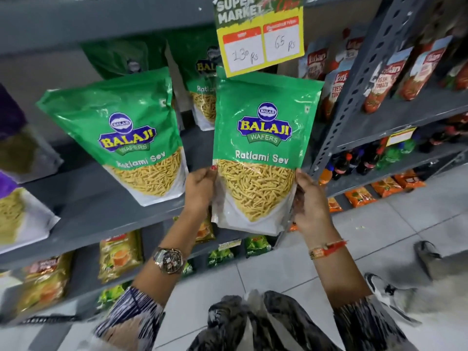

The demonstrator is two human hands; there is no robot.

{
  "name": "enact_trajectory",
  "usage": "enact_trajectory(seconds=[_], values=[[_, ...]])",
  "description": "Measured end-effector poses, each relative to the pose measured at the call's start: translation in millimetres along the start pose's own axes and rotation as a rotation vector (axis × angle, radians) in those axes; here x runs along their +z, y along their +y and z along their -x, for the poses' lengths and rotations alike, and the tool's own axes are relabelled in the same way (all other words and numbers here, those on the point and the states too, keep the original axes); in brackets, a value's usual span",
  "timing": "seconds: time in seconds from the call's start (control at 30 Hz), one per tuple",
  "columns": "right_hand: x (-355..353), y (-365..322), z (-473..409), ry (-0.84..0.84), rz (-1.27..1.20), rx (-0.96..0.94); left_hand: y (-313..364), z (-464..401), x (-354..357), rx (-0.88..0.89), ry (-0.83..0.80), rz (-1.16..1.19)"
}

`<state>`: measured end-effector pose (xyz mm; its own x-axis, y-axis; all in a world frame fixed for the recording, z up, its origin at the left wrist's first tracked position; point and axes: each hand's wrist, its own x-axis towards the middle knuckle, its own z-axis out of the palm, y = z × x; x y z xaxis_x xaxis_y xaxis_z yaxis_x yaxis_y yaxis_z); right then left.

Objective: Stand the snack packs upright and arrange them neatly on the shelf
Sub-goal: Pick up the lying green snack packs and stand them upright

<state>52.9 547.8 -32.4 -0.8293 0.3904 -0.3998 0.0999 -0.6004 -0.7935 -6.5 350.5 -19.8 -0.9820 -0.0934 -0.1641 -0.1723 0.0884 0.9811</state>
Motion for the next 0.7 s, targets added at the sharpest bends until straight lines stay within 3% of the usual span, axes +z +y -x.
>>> enact_trajectory(seconds=[0.2, 0.43, 0.7], values=[[13.1, 0.2, 7.3, -0.03, 0.043, -0.068, 0.7, 11.1, -5.5, -0.018, 0.017, 0.17], [50.2, -18.9, -25.5, -0.068, 0.067, -0.178, 6.3, -25.4, -2.9, 0.089, -0.067, 0.082], [80.4, -18.8, -75.9, -0.106, 0.119, -0.266, 11.4, -66.2, 11.5, 0.098, 0.067, 0.099]])
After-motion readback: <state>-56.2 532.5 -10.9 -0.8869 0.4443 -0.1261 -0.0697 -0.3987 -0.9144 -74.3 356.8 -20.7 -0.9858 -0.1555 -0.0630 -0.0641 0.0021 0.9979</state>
